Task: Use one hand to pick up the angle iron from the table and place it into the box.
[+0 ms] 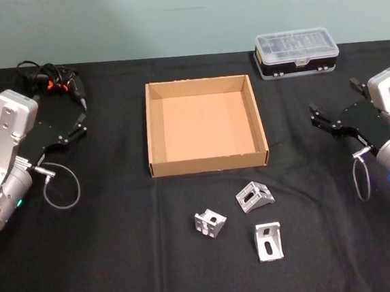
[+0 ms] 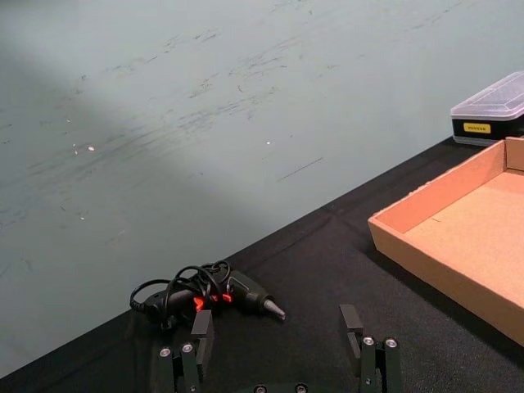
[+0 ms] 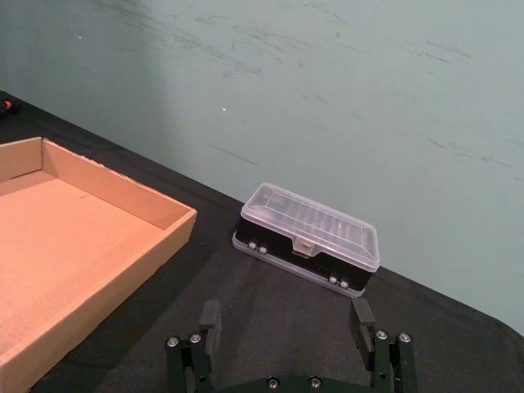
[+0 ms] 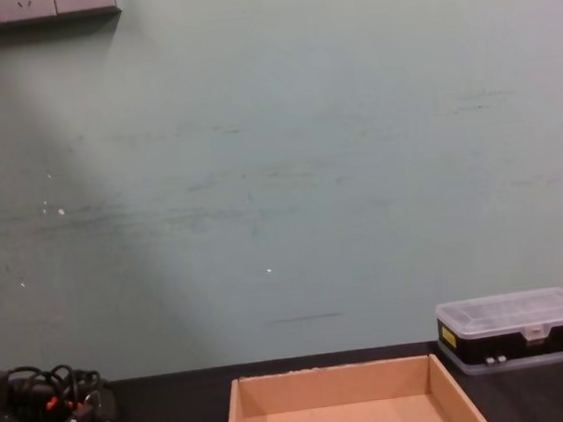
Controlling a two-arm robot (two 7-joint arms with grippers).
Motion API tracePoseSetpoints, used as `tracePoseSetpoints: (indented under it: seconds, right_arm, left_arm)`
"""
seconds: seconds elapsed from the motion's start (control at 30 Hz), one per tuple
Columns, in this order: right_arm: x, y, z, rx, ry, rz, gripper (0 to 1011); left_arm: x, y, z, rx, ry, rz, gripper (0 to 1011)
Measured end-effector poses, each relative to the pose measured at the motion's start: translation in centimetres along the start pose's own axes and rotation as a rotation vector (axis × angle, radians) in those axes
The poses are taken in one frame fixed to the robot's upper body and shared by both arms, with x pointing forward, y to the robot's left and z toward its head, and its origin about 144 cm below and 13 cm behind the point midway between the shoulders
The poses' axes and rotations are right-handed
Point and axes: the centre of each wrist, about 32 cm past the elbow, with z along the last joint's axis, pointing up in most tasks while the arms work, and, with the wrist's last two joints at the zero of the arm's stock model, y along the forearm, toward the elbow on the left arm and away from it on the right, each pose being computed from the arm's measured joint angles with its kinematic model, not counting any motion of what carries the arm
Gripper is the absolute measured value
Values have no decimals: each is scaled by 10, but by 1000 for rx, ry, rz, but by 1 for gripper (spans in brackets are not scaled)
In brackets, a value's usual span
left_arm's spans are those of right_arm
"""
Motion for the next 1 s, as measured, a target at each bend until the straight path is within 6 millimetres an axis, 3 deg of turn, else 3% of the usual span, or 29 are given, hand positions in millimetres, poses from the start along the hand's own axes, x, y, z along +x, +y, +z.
tracePoseSetpoints:
  seconds: [1.0]
  right_arm:
    - [0,0,0,0,0,0,1003]
  left_arm:
    - [0,0,0,0,0,0,1000]
